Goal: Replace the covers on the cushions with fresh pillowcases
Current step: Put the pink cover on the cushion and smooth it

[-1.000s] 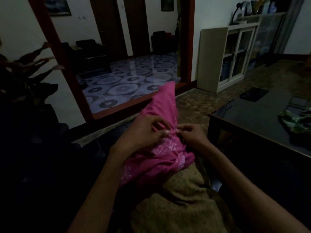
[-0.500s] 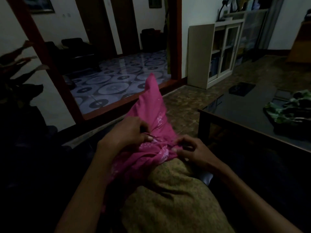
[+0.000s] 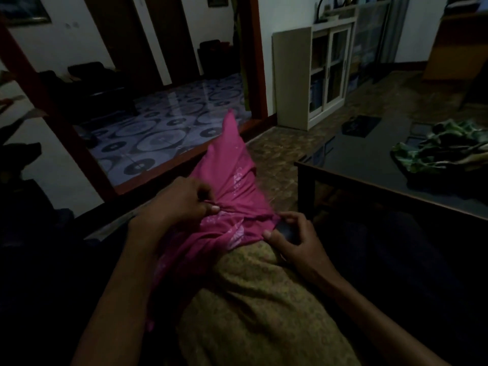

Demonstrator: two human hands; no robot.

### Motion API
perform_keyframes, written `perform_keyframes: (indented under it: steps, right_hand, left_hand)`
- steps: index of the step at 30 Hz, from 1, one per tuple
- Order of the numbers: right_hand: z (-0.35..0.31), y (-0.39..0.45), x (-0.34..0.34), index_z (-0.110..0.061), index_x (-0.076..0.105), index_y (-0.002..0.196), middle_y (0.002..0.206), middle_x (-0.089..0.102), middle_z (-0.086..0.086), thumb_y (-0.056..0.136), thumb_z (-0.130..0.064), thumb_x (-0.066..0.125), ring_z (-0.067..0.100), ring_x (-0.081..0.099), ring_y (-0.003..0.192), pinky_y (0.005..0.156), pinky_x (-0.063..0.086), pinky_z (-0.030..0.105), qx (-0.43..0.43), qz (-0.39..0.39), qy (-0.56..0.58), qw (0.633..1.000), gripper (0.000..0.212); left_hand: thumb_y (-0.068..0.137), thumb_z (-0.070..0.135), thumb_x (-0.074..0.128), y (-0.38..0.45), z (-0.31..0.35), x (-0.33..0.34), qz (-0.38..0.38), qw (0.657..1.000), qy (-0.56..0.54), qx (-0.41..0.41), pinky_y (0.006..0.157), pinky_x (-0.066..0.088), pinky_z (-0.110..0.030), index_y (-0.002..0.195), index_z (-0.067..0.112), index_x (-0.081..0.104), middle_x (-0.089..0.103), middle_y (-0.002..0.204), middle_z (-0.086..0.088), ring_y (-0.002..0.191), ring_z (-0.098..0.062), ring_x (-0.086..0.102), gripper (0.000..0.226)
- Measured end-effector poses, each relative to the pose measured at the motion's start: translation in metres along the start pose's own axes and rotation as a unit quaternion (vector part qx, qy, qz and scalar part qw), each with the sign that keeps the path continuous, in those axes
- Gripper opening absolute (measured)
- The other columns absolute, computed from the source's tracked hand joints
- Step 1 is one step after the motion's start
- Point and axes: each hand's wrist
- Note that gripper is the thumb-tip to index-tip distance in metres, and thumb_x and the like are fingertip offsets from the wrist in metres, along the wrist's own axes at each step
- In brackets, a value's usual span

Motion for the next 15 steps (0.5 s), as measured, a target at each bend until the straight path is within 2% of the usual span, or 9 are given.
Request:
perform_keyframes:
  steps: [2,3,6,8,9,10,11,13,15]
  right_hand:
    - [-0.009,-0.006,0.008,-0.039,0.049,0.127,0.126,0.057,-0.014,0.049,-0.09,0.072,-0.002,0.057,0.104,0.093,0.047,0.028,0.12,-0.095,0.038,0.988,0.096]
    - [-0.014,-0.009,0.014,-0.039,0.048,0.131,0.124,0.059,-0.016,0.05,-0.09,0.071,-0.005,0.057,0.102,0.093,0.046,0.027,0.144,-0.128,0.046,0.98,0.098]
    - [-0.029,-0.008,0.036,-0.038,0.053,0.138,0.129,0.063,-0.018,0.055,-0.089,0.07,0.003,0.062,0.111,0.102,0.048,0.031,0.105,-0.129,0.019,0.986,0.099]
    - [-0.044,-0.001,0.052,-0.035,0.056,0.137,0.129,0.063,-0.016,0.055,-0.09,0.066,0.009,0.062,0.114,0.104,0.048,0.035,0.09,-0.124,-0.003,0.988,0.099]
    - [-0.05,0.003,0.06,-0.034,0.059,0.133,0.126,0.066,-0.015,0.054,-0.092,0.065,0.01,0.064,0.112,0.102,0.05,0.037,0.09,-0.123,-0.008,0.988,0.099]
    - [-0.054,0.008,0.068,-0.032,0.063,0.129,0.121,0.069,-0.014,0.056,-0.09,0.066,0.01,0.066,0.107,0.099,0.052,0.037,0.091,-0.124,-0.01,0.988,0.093]
    - [-0.06,0.012,0.075,-0.032,0.067,0.122,0.112,0.072,-0.013,0.064,-0.083,0.07,0.009,0.068,0.1,0.094,0.054,0.036,0.09,-0.125,-0.007,0.988,0.077]
    - [-0.076,0.019,0.083,-0.032,0.074,0.104,0.088,0.075,-0.01,0.084,-0.054,0.074,0.008,0.07,0.081,0.078,0.057,0.032,0.076,-0.121,0.016,0.99,0.03]
    - [-0.099,0.029,0.086,-0.027,0.075,0.093,0.071,0.071,-0.005,0.093,-0.029,0.069,0.009,0.067,0.063,0.059,0.053,0.029,0.052,-0.119,0.055,0.99,0.006]
  left_hand:
    - [0.08,0.038,0.082,0.0,-0.011,-0.009,-0.017,1.0,0.004,-0.015,0.061,0.042,-0.023,0.068,0.037,0.064,0.067,0.076,0.011,0.07,-0.005,0.064,0.021]
    - [0.079,0.038,0.082,-0.001,-0.015,-0.013,-0.026,0.999,0.012,-0.023,0.061,0.041,-0.023,0.068,0.037,0.063,0.067,0.076,0.011,0.07,-0.005,0.064,0.022]
    - [0.08,0.026,0.079,-0.005,-0.015,-0.03,-0.002,0.998,0.062,-0.004,0.068,0.044,-0.025,0.076,0.041,0.062,0.064,0.09,0.009,0.081,-0.01,0.06,0.024]
    - [0.083,0.021,0.074,-0.006,0.001,-0.041,0.039,0.998,0.031,0.035,0.072,0.046,-0.022,0.096,0.044,0.067,0.059,0.101,0.011,0.089,-0.004,0.057,0.028]
    - [0.087,0.025,0.073,-0.004,0.01,-0.044,0.031,0.998,0.013,0.046,0.071,0.043,-0.017,0.105,0.042,0.067,0.059,0.103,0.014,0.091,0.001,0.056,0.026]
    - [0.089,0.034,0.073,-0.002,0.02,-0.046,0.0,0.999,0.014,0.051,0.07,0.04,-0.013,0.111,0.039,0.067,0.061,0.104,0.017,0.091,0.004,0.055,0.024]
    - [0.088,0.045,0.071,0.002,0.027,-0.044,-0.044,0.997,0.031,0.052,0.072,0.041,-0.013,0.117,0.035,0.068,0.064,0.107,0.018,0.092,0.004,0.056,0.03]
    - [0.083,0.063,0.068,0.013,0.028,-0.038,-0.111,0.99,0.075,0.051,0.081,0.051,-0.022,0.118,0.027,0.07,0.07,0.111,0.014,0.094,-0.002,0.062,0.05]
    - [0.082,0.063,0.068,0.023,0.019,-0.045,-0.107,0.989,0.095,0.041,0.078,0.054,-0.026,0.112,0.023,0.074,0.074,0.104,0.009,0.087,-0.005,0.065,0.051]
Point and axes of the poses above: each hand's wrist, its own y-axis towards the middle knuckle, its own x-axis out of the palm, z = x × y
